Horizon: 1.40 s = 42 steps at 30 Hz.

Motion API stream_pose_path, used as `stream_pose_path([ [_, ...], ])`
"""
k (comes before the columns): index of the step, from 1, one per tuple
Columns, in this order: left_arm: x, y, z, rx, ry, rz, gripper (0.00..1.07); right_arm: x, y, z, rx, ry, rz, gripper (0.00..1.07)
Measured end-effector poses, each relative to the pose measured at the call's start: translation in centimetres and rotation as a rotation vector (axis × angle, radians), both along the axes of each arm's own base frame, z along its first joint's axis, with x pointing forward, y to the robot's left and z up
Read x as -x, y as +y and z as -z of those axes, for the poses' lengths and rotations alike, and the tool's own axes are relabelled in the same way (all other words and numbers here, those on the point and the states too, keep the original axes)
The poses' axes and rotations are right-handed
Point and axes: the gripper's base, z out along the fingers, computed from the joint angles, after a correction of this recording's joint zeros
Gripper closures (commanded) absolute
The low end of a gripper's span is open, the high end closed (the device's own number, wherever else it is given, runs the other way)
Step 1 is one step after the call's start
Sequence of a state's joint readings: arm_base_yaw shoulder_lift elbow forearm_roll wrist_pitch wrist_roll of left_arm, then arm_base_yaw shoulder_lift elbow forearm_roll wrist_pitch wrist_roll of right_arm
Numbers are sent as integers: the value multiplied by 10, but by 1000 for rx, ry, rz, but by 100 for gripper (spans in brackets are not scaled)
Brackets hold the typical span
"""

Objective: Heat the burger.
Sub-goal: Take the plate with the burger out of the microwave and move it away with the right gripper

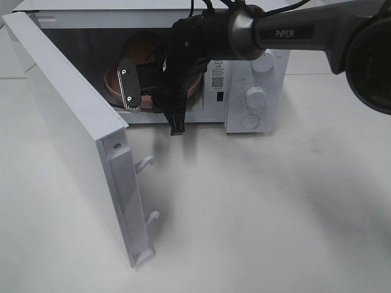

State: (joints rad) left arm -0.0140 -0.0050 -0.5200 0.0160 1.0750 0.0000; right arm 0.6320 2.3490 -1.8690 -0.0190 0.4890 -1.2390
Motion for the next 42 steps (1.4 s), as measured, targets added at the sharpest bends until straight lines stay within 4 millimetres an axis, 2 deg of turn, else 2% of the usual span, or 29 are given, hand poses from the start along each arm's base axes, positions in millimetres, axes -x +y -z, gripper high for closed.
stream_pose_path([
  [9,0,0,0,0,0,0,6,19,-11,-4,11,-5,-86,107],
  [15,0,0,0,0,0,0,6,25,-16,-8,13,-5,-92,107],
  [31,0,0,0,0,0,0,6,58,-35,-19,22,-10,-168,107],
  [38,0,0,0,0,0,0,6,81,-46,-31,13,-31,-202,107],
  [42,0,0,0,0,0,0,6,91,-53,-31,27,-30,-219,107],
])
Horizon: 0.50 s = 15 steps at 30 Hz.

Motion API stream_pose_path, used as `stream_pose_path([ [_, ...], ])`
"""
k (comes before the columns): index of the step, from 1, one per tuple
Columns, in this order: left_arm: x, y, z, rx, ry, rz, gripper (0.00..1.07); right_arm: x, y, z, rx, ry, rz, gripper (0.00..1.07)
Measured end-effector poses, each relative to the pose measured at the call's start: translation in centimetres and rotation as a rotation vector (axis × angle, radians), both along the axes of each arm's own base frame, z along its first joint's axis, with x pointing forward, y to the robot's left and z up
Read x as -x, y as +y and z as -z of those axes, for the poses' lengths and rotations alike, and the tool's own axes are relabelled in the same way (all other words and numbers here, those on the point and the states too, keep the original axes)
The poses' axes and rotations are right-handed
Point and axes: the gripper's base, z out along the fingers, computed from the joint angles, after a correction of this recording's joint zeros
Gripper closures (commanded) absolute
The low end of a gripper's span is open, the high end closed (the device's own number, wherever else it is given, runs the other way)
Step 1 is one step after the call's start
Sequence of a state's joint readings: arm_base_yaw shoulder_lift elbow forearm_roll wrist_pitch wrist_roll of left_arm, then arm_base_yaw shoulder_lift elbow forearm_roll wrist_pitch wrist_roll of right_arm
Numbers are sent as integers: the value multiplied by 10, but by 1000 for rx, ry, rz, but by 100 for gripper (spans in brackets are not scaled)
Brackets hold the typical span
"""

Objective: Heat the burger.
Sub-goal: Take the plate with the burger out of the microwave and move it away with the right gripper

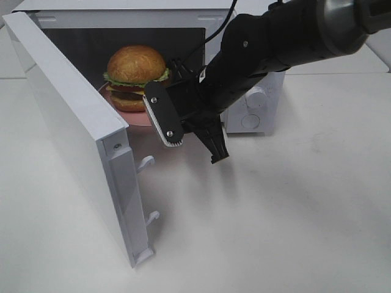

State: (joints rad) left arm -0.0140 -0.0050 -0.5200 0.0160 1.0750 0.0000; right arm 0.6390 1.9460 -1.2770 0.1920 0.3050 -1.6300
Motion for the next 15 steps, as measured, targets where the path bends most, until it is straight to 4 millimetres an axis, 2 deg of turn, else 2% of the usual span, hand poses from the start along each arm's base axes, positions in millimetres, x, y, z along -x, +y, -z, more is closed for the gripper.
stream_pose_path([
  [10,0,0,0,0,0,0,6,35,-26,-5,23,13,-11,107],
  [12,0,0,0,0,0,0,6,50,-37,-10,24,12,-10,107],
  [15,0,0,0,0,0,0,6,54,-40,-11,24,12,-8,107],
])
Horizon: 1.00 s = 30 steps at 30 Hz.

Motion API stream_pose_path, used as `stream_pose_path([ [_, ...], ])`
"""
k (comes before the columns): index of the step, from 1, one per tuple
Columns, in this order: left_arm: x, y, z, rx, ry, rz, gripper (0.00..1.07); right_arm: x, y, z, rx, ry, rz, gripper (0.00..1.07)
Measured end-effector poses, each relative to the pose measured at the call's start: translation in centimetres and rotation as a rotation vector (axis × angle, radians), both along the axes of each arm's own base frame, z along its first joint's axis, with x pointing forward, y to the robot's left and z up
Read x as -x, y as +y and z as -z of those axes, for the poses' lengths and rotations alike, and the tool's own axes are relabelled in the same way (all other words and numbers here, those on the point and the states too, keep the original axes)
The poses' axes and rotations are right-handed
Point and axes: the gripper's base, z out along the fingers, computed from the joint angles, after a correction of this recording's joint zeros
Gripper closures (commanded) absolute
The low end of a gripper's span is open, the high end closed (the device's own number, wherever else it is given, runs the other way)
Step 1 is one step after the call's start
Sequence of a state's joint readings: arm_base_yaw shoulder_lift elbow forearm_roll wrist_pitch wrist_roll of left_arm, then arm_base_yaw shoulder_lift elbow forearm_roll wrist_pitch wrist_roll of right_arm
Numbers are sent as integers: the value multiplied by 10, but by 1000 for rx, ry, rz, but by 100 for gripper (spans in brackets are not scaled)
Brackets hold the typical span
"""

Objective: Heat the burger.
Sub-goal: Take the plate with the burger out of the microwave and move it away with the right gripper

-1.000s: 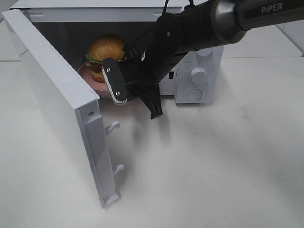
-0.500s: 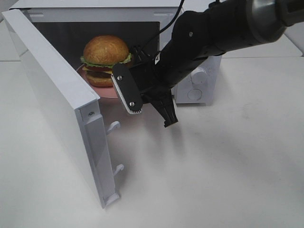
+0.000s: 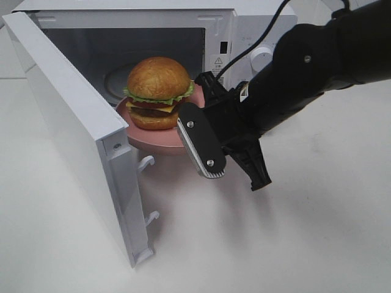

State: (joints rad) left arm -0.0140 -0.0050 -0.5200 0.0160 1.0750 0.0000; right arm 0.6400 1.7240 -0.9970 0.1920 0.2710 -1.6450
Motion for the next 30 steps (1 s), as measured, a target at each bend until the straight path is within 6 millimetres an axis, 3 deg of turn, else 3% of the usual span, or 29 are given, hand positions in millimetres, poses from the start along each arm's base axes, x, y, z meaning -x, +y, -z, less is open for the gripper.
stream_pose_path([
  [5,0,0,0,0,0,0,6,21,-18,-6,-10,-6,19,107],
  [7,0,0,0,0,0,0,6,41,-33,-12,-20,-16,24,107],
  [10,0,0,0,0,0,0,6,45,-37,-13,-24,-21,27,107],
  [12,0,0,0,0,0,0,6,62,-49,-17,-32,-34,27,107],
  [15,0,0,0,0,0,0,6,67,-53,-17,-33,-36,27,107],
  [19,0,0,0,0,0,0,6,94,-73,-16,-37,-42,27,107],
  [22,0,0,0,0,0,0,6,98,-76,-16,-40,-43,31,107],
  [24,0,0,0,0,0,0,6,115,-89,-15,-57,-50,55,107],
  [30,0,0,0,0,0,0,6,131,-104,-13,-70,-63,109,107],
])
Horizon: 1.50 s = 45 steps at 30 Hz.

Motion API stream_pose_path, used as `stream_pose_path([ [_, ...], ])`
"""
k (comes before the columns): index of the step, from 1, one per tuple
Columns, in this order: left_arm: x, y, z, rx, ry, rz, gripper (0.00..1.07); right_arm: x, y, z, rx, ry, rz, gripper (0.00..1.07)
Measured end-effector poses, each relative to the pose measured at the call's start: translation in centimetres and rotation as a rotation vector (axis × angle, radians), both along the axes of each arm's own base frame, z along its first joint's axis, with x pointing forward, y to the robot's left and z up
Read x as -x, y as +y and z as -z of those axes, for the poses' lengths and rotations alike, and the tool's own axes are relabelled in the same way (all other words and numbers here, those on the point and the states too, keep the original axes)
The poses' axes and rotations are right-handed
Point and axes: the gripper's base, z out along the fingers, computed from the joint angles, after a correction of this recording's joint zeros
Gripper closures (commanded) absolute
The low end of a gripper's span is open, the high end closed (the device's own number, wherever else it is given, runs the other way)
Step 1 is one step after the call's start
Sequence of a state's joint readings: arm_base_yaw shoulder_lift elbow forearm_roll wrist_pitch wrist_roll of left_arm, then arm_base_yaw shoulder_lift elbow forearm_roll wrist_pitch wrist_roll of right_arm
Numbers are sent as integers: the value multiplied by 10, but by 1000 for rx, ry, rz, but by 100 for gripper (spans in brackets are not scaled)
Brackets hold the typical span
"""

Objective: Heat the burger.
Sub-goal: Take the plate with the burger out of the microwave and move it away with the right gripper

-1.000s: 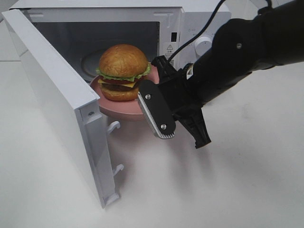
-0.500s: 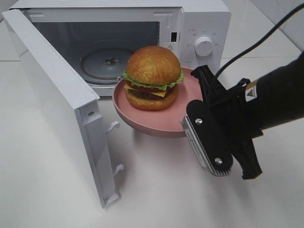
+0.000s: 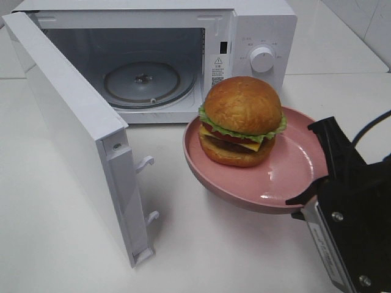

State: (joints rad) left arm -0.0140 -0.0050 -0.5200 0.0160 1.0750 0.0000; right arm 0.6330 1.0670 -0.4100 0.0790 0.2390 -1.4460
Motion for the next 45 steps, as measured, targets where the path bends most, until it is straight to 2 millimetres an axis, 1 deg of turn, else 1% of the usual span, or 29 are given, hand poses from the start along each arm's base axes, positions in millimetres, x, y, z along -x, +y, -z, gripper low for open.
stream_pose_path([
  [2,0,0,0,0,0,0,6,7,-8,1,-1,0,43,107],
  [6,0,0,0,0,0,0,6,12,-15,-1,7,-1,89,107],
  [7,0,0,0,0,0,0,6,14,-20,-2,17,7,137,107],
  [8,0,0,0,0,0,0,6,14,-20,-2,17,7,137,107],
  [10,0,0,0,0,0,0,6,15,-27,-3,29,21,225,107],
  [11,0,0,0,0,0,0,6,15,-27,-3,29,21,225,107],
  [12,0,0,0,0,0,0,6,15,-31,-2,42,32,285,107],
  [13,0,0,0,0,0,0,6,15,-31,-2,42,32,285,107],
  [15,0,0,0,0,0,0,6,14,-38,-2,62,39,384,107],
  [16,0,0,0,0,0,0,6,14,-38,-2,62,39,384,107],
  [17,0,0,0,0,0,0,6,13,-41,-2,57,35,455,107],
  [18,0,0,0,0,0,0,6,13,-41,-2,57,35,455,107],
  [19,0,0,0,0,0,0,6,12,-45,-3,52,26,523,107],
  [23,0,0,0,0,0,0,6,10,-49,-4,46,13,603,107],
  [25,0,0,0,0,0,0,6,10,-53,-4,30,14,704,107],
  [26,0,0,0,0,0,0,6,10,-53,-4,30,14,704,107],
  [28,0,0,0,0,0,0,6,9,-57,-4,16,15,802,107],
  [31,0,0,0,0,0,0,6,8,-59,-2,18,17,865,107],
  [33,0,0,0,0,0,0,6,4,-60,4,22,27,963,107],
  [34,0,0,0,0,0,0,6,4,-60,4,22,27,963,107],
  [36,0,0,0,0,0,0,6,-1,-59,9,-15,30,1069,107],
  [37,0,0,0,0,0,0,6,-1,-59,9,-15,30,1069,107],
  [38,0,0,0,0,0,0,6,-5,-58,13,-35,29,1131,107],
  [39,0,0,0,0,0,0,6,-5,-58,13,-35,29,1131,107],
  [40,0,0,0,0,0,0,6,-8,-57,17,-52,28,1192,107],
  [42,0,0,0,0,0,0,6,-10,-57,20,-62,28,1222,107],
  [43,0,0,0,0,0,0,6,-13,-55,25,-73,30,1282,107],
  [44,0,0,0,0,0,0,6,-13,-55,25,-73,30,1282,107],
  [45,0,0,0,0,0,0,6,-18,-52,29,-84,35,1335,107],
])
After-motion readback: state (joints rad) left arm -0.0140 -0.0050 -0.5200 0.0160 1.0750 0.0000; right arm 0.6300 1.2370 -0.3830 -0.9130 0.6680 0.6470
